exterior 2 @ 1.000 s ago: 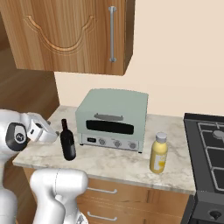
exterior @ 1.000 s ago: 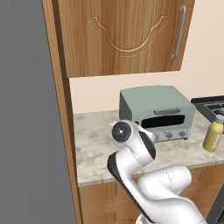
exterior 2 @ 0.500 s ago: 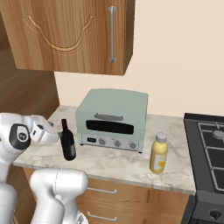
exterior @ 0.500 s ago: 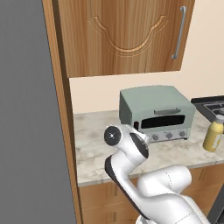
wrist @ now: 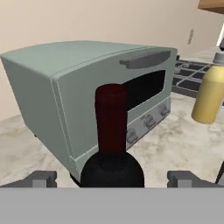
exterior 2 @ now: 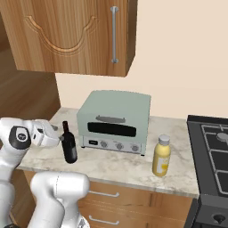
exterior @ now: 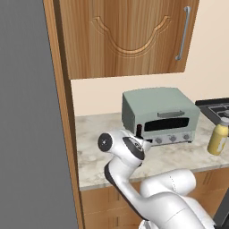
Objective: There is a wine glass and glass cup on the dining counter. Place the wine bottle next to the wine glass and the juice bottle next to the glass cup.
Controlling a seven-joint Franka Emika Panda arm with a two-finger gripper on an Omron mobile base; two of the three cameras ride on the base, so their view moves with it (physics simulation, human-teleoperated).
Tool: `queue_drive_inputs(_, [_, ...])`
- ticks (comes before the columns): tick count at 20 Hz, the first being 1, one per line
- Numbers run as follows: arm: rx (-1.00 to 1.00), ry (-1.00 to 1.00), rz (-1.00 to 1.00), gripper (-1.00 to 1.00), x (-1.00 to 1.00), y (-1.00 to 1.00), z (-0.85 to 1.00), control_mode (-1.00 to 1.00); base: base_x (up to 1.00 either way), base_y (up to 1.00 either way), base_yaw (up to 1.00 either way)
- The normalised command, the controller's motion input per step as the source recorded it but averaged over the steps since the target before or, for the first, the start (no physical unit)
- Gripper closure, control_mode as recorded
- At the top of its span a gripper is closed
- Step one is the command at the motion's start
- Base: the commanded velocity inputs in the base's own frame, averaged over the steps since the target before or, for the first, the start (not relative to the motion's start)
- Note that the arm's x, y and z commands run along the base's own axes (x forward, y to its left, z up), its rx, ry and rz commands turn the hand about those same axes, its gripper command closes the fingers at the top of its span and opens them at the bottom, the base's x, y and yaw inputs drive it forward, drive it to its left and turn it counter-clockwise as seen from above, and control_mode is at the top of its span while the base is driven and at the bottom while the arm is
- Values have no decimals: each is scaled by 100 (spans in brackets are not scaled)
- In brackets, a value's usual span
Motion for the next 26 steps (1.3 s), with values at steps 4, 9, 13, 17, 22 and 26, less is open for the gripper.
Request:
queue_drive_inputs(4, [-3,0,-8,-100,0,-15,0,-100,0,0,0])
queue_drive_inputs(9, [0,0,-4,-100,0,-21,0,-100,0,0,0])
queue_drive_inputs(13, [0,2,0,-100,5,-24,-2,-100,0,0,0])
queue_drive_inputs(17, [0,4,0,-100,27,-8,-14,-100,0,0,0])
queue_drive_inputs(22, [0,0,5,-100,26,0,-16,-100,0,0,0])
queue_drive_inputs(26, [0,0,9,-100,20,1,-13,-100,0,0,0])
